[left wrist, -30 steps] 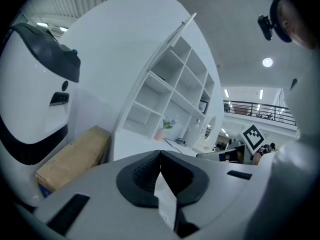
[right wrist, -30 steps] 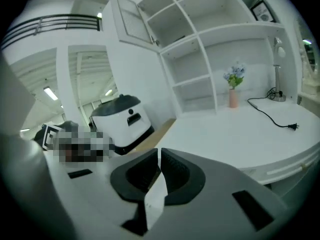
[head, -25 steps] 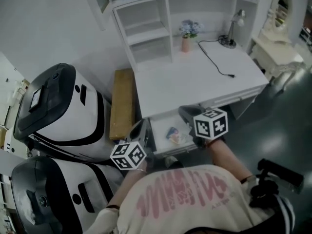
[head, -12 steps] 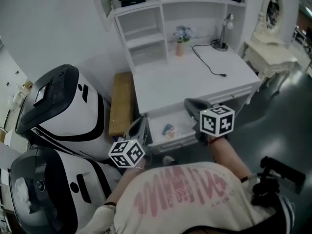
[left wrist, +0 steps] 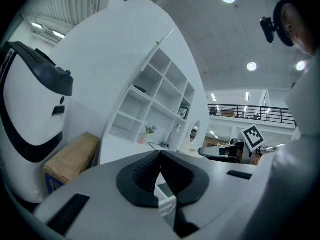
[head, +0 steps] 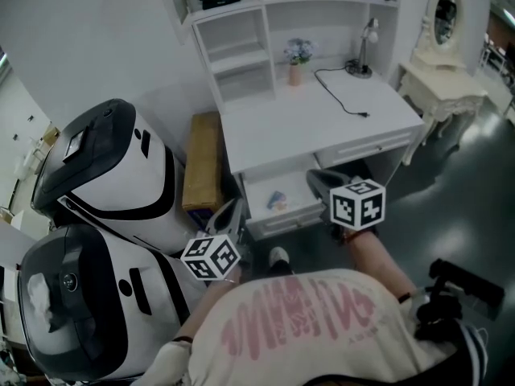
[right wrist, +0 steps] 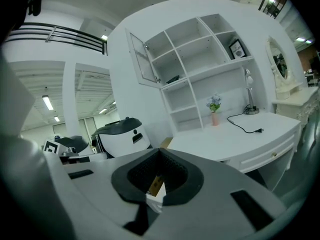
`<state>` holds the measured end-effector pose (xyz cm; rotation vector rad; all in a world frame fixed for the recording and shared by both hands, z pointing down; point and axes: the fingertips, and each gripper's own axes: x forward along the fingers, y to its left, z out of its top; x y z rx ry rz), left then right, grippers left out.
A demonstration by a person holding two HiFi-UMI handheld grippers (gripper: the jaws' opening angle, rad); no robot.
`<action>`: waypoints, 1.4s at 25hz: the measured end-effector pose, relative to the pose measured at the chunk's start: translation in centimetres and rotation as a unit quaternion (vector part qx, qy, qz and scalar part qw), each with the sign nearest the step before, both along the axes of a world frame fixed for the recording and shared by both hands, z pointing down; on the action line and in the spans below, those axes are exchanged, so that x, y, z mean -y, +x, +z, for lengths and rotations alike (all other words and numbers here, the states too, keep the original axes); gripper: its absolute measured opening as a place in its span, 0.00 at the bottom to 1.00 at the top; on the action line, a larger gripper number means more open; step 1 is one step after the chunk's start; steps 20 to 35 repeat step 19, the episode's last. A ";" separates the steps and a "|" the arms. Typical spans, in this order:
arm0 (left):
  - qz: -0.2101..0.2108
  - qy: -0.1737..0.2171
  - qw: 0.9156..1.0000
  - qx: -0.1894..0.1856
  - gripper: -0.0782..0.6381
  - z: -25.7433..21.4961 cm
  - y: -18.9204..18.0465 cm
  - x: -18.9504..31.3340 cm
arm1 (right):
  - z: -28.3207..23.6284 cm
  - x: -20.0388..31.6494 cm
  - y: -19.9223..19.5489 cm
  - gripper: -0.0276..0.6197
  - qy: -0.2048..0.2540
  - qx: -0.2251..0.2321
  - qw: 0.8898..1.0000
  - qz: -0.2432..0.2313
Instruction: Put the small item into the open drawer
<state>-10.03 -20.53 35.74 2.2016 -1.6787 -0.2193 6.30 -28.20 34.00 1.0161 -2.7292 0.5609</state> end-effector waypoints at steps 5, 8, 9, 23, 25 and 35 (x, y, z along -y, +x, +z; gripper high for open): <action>0.000 -0.006 1.000 -0.001 0.15 0.6 0.4 -1.9 | 0.7 -2.0 0.4 0.07 0.001 -0.016 1.000 -0.003; -0.006 -0.007 1.000 -0.004 0.15 0.7 0.4 -2.6 | 1.4 -2.7 0.7 0.07 -0.003 -0.022 1.000 -0.004; -0.007 -0.009 1.000 -0.005 0.15 0.9 0.4 -2.8 | 1.6 -2.8 0.8 0.07 -0.005 -0.024 1.000 -0.003; -0.009 -0.018 1.000 -0.007 0.15 1.3 0.9 -3.5 | 2.8 -3.3 1.8 0.07 -0.018 -0.029 0.999 0.002; -0.009 -0.018 1.000 -0.007 0.15 1.3 0.9 -3.5 | 2.8 -3.3 1.8 0.07 -0.018 -0.029 0.999 0.002; -0.009 -0.018 1.000 -0.007 0.15 1.3 0.9 -3.5 | 2.8 -3.3 1.8 0.07 -0.018 -0.029 0.999 0.002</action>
